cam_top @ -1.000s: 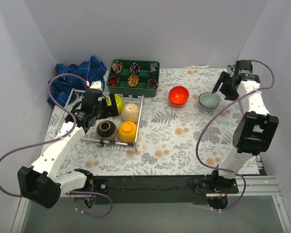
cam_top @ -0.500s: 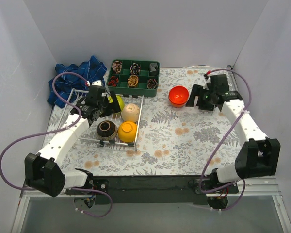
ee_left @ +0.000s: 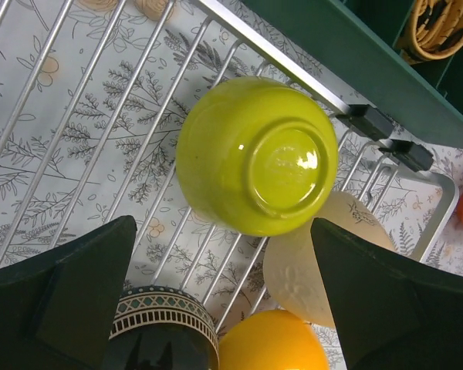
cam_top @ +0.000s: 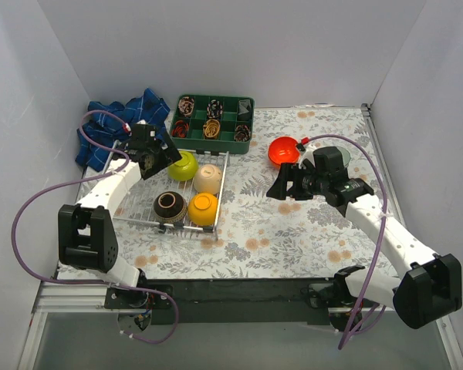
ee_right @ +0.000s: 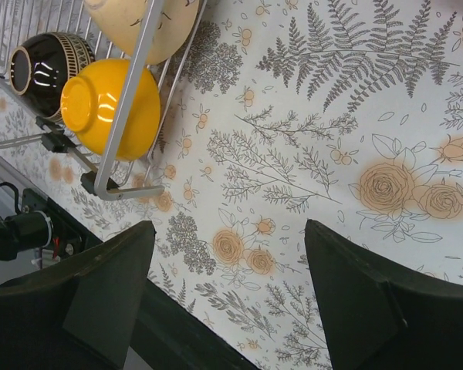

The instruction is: Unload the bowls from the dish rack

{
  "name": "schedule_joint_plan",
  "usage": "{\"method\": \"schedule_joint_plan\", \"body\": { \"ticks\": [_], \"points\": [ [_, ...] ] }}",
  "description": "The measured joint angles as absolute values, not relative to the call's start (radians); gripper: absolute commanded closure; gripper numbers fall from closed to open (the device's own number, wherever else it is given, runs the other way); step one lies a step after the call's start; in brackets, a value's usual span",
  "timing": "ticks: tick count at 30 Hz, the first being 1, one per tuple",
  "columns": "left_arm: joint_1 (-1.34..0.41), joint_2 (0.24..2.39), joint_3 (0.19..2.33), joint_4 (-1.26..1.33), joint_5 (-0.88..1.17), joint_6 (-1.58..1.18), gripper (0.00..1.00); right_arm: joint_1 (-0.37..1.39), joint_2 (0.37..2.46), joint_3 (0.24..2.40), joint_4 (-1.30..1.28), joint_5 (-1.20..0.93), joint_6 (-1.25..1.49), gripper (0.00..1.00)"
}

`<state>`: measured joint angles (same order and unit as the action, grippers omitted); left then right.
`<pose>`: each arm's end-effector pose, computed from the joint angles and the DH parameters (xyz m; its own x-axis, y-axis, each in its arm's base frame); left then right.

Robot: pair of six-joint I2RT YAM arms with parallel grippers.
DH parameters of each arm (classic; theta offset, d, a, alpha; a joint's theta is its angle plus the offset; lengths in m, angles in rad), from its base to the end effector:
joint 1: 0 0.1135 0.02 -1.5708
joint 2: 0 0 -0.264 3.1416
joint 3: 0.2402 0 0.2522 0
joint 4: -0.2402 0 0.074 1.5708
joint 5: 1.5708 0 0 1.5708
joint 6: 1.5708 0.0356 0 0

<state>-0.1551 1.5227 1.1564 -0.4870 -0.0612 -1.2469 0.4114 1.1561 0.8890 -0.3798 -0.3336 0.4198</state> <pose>0.3259 -0.0488 0.2629 -0.3454 -0.9037 -0.2529 -0.6693 0.4262 -0.6086 0.2260 0.1113 0.2835 -0.7561 0.0903 -0.6482 -0.3386 0.7937 0.5055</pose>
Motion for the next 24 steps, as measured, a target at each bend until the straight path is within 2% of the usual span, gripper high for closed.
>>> {"method": "schedule_joint_plan", "body": {
  "ticks": [9, 24],
  "points": [
    [-0.061, 1.63, 1.157, -0.416, 0.117, -1.276, 0.02, 0.413, 1.069, 0.867, -0.355, -0.343, 0.418, 0.12],
    [-0.003, 1.733, 1.157, -0.312, 0.249, -1.29, 0.02, 0.413, 1.098, 0.855, -0.355, -0.377, 0.414, 0.13]
  ]
}}
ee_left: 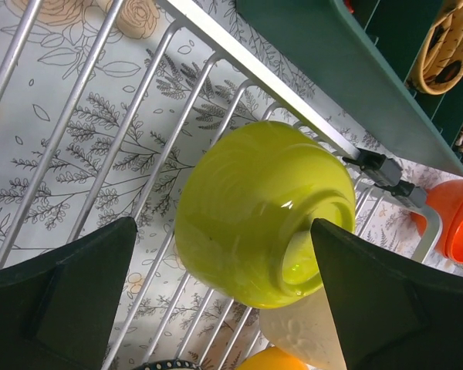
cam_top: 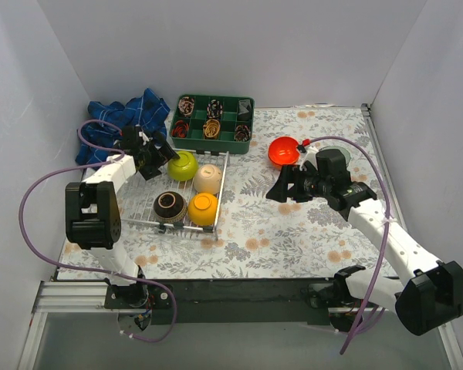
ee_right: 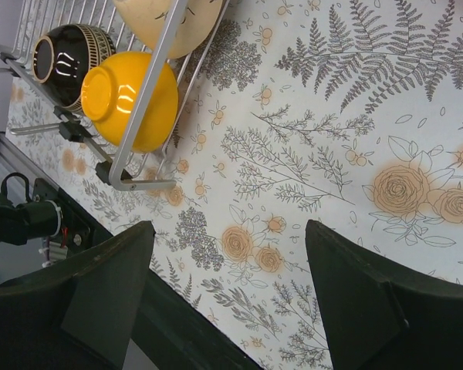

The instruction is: Unload the bowls from the dish rack

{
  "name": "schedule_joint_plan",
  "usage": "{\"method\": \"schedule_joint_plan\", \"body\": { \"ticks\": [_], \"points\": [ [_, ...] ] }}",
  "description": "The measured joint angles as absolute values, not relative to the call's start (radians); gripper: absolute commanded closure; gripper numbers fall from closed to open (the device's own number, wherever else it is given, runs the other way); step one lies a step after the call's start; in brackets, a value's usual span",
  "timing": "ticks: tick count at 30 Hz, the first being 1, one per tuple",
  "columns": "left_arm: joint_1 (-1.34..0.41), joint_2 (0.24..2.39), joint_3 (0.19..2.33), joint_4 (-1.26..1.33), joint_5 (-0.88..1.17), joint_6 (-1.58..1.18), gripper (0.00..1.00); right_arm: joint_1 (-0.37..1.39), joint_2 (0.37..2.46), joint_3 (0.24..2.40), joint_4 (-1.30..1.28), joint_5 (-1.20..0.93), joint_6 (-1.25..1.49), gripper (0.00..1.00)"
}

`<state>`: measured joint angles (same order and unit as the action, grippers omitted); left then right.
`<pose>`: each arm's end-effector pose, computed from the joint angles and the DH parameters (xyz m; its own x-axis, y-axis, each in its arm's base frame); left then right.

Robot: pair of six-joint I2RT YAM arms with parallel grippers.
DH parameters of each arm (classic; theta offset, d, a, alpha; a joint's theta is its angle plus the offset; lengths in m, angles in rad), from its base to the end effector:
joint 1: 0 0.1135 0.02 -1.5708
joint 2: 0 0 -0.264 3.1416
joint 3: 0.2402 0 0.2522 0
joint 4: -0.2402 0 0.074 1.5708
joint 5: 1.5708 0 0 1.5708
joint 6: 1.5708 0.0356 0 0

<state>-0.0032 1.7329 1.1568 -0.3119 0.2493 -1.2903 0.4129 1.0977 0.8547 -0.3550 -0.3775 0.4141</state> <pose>0.3691 -0.0100 0.2067 -0.3674 -0.9300 0.0093 -0.7015 0.2705 -0.6593 0.2149 0.1085 0.2875 -0.7345 0.0866 -0.6731 -0.3894 0.7585 0.5225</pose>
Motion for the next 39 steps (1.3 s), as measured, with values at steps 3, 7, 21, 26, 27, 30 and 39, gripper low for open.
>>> {"method": "schedule_joint_plan", "body": {
  "ticks": [3, 7, 21, 26, 27, 30, 39],
  "points": [
    [0.004, 1.738, 1.157, -0.29, 0.265, -1.291, 0.02, 0.413, 1.104, 0.855, -0.355, -0.378, 0.414, 0.13],
    [0.016, 1.757, 1.157, -0.265, 0.314, -1.304, 0.02, 0.413, 1.111, 0.855, -0.355, -0.38, 0.413, 0.13],
    [0.019, 1.792, 1.175, -0.262, 0.361, -1.324, 0.02, 0.413, 1.154, 0.855, -0.355, -0.389, 0.413, 0.13],
    [0.02, 1.81, 1.175, -0.245, 0.395, -1.343, 0.03, 0.413, 1.161, 0.855, -0.355, -0.39, 0.413, 0.14],
    [0.02, 1.812, 1.175, -0.243, 0.402, -1.345, 0.05, 0.413, 1.161, 0.855, -0.355, -0.391, 0.414, 0.14],
    [0.022, 1.812, 1.174, -0.242, 0.411, -1.355, 0.13, 0.413, 1.161, 0.855, -0.354, -0.393, 0.414, 0.14],
    [0.033, 1.782, 1.174, -0.239, 0.403, -1.361, 0.41, 0.413, 1.161, 0.855, -0.341, -0.396, 0.414, 0.14]
  ]
}}
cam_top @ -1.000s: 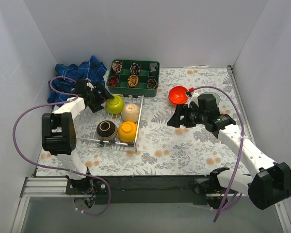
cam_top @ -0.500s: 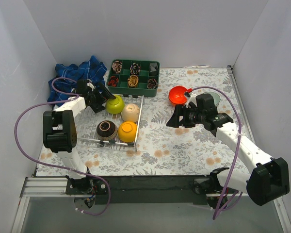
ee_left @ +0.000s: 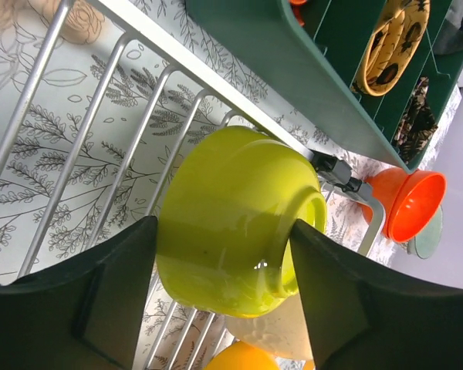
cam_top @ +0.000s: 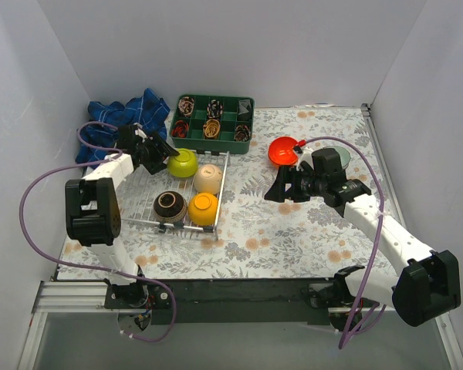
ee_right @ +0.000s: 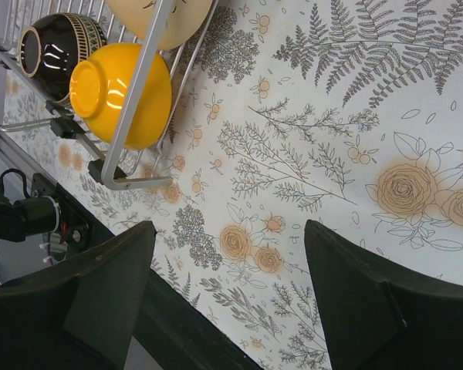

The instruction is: Unload the bowls from the dish rack

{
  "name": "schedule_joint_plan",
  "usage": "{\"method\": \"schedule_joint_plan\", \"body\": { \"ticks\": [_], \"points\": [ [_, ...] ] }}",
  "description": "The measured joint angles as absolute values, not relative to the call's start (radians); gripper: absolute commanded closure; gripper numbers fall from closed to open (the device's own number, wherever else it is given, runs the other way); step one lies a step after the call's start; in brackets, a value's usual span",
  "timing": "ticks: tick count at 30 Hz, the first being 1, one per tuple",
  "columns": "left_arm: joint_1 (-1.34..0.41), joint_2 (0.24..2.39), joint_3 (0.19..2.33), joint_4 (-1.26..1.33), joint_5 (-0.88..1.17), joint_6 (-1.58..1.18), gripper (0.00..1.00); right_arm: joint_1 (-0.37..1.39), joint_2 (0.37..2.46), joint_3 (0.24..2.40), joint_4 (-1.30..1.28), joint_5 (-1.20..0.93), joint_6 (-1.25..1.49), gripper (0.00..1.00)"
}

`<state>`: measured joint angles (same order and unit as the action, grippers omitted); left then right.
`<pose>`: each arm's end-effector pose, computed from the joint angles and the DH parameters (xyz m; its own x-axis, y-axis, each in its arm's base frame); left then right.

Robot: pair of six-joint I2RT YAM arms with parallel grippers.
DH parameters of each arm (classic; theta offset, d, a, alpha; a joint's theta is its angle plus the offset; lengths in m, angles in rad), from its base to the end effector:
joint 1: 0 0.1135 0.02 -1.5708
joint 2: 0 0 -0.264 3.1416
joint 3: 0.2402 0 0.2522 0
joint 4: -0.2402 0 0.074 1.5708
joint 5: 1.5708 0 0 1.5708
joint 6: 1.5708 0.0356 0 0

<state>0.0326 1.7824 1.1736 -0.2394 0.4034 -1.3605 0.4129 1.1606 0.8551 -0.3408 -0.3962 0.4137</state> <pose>0.3816 -0.0015 0.2007 -0.3809 -0.9124 0.1499 -0.6853 0.1698 -0.7082 0.2250 0.1136 0.2748 -0.7673 0.0687 -0.6375 -0.3756 0.7577 0.5337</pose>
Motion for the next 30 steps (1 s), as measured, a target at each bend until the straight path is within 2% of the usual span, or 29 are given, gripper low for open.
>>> {"method": "schedule_joint_plan", "body": {
  "ticks": [15, 30],
  "points": [
    [0.029, 1.66, 1.193, -0.34, 0.285, -1.283, 0.68, 0.413, 1.16, 0.855, -0.34, -0.412, 0.401, 0.14],
    [-0.007, 1.402, 1.194, -0.409, 0.196, -1.064, 0.75, 0.413, 1.154, 0.912, -0.388, -0.408, 0.353, 0.14]
  ]
}}
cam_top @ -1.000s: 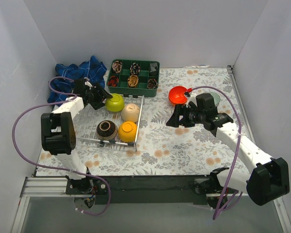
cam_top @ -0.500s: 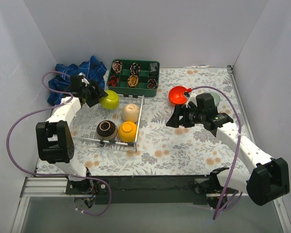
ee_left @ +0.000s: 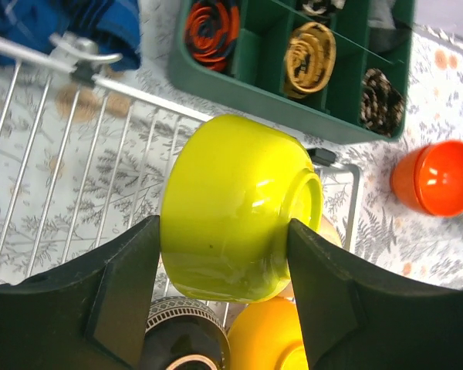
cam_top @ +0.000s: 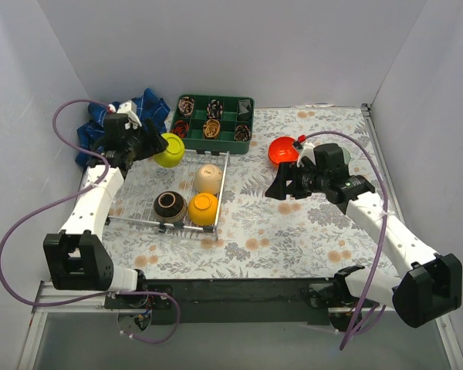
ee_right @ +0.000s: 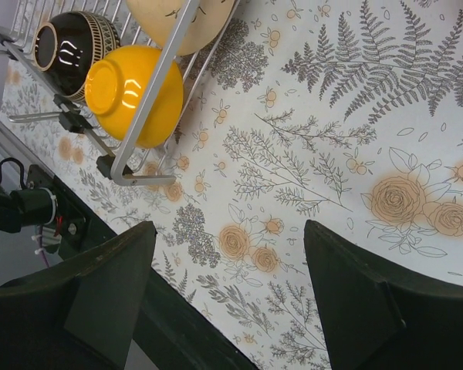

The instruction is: Unload the bowls from the dish rack

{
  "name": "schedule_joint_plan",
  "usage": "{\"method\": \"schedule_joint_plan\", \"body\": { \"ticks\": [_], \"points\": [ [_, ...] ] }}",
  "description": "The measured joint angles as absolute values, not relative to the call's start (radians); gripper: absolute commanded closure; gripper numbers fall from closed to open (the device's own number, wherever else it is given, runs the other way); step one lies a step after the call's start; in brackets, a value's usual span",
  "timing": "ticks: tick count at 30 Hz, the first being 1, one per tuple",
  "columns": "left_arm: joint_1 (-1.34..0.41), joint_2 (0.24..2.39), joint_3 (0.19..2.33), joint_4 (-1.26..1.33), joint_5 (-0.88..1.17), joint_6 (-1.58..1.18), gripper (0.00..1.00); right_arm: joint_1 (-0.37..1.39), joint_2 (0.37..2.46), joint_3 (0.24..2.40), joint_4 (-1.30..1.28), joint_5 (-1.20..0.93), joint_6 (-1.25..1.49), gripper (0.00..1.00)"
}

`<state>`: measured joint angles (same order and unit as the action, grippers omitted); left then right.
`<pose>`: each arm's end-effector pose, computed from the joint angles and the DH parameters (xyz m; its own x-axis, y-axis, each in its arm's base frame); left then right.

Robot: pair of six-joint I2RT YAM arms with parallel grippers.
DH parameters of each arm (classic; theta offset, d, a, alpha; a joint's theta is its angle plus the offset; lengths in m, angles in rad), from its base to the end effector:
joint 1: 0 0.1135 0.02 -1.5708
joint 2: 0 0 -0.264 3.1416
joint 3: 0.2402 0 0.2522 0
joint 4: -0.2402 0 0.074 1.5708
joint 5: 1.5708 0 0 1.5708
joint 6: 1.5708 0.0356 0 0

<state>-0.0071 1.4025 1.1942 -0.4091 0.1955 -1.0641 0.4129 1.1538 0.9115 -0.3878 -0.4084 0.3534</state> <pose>0.3166 -0.0092 0.3188 -0.4255 -0.8547 -0.2974 -0.4259 0.4791 -0.7675 0.2247 0.1139 0.2915 -0.7355 0.0246 -0.6771 -0.4345 0.7497 0.4992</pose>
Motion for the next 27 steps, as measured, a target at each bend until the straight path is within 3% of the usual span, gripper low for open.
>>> {"method": "schedule_joint_plan", "body": {
  "ticks": [15, 27],
  "points": [
    [-0.525, 1.205, 1.142, -0.362, -0.076, -0.632, 0.75, 0.414, 1.188, 1.111, -0.508, -0.4, 0.323, 0.15],
    [-0.909, 1.121, 0.913, -0.132, -0.246, -0.171, 0.73, 0.414, 1.259, 1.288, -0.634, -0.47, 0.175, 0.15]
  ]
}}
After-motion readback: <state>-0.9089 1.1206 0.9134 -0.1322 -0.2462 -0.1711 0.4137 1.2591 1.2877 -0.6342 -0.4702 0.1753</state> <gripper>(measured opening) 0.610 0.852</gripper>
